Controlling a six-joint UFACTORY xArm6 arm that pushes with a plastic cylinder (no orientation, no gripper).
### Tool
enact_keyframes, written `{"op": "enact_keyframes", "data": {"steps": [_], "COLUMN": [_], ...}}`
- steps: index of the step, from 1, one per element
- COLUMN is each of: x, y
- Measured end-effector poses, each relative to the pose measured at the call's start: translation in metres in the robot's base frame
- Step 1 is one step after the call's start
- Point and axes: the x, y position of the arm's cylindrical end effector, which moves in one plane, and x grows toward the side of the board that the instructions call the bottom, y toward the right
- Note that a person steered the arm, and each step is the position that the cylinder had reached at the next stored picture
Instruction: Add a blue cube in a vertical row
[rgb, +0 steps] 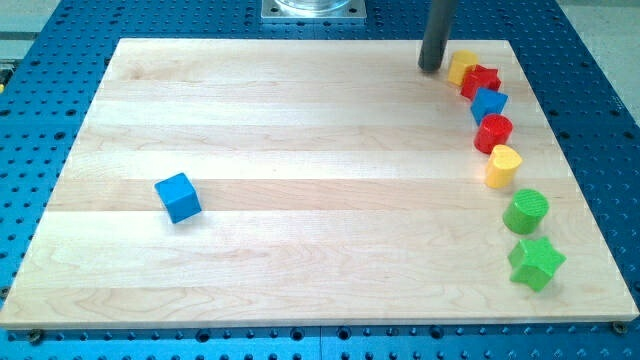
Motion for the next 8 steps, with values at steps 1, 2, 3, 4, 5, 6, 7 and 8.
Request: {"op": "enact_keyframes", "data": {"steps": [1,2,3,4,5,6,7,8], "x": [0.000,0.000,0.000,0.050,0.136,0.229,0.269,0.279], "y": [0.020,0.023,0.013,-0.065,-0.117,-0.176,-0.243,-0.290]}}
